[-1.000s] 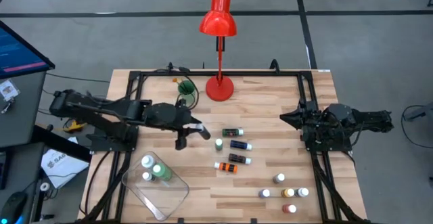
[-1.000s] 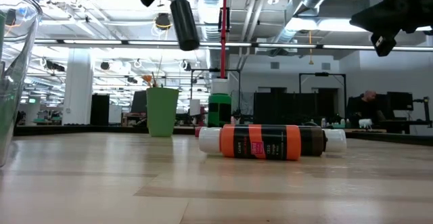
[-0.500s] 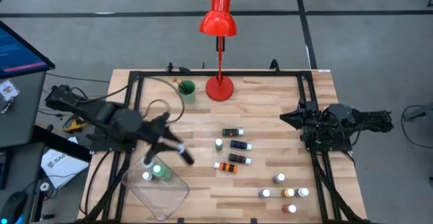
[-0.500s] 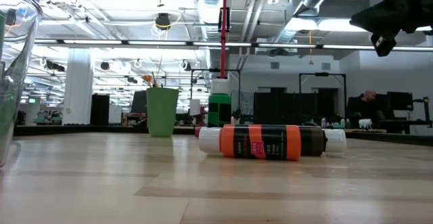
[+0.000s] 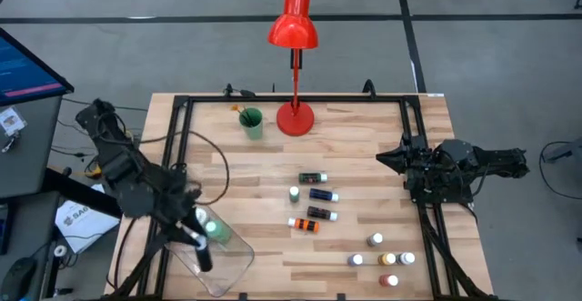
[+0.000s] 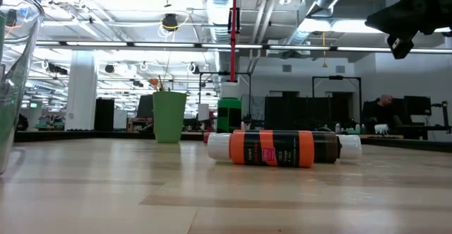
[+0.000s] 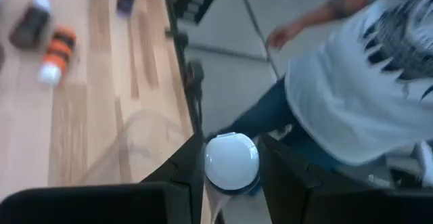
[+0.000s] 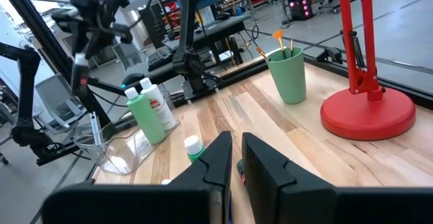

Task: Pick & Place Paint Supplies
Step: Put the black coloring bottle into the transparent bin

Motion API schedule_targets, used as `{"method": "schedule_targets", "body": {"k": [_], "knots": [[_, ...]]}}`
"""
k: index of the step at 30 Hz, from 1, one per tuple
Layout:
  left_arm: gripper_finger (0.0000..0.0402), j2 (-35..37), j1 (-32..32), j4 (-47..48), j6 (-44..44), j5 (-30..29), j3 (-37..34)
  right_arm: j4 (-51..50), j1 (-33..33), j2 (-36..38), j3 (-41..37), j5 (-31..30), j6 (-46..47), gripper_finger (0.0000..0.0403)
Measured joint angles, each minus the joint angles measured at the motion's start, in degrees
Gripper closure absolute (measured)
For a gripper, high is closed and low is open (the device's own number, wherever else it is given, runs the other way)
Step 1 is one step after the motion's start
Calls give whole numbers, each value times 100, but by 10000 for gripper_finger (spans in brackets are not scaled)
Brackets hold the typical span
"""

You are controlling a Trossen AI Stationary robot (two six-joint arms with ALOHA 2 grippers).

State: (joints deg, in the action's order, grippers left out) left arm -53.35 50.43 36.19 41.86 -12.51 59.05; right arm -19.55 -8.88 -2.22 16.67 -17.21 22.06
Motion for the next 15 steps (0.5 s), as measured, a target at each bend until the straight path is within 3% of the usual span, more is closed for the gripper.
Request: {"method": "schedule_targets", "body": {"k": [8, 15], "knots": [[304, -321, 832, 715, 623, -144, 0, -4, 1, 0, 0, 0, -1, 371], [304, -477, 1335, 1586, 856, -639, 0, -7, 2, 0, 0, 0, -2, 369]]}}
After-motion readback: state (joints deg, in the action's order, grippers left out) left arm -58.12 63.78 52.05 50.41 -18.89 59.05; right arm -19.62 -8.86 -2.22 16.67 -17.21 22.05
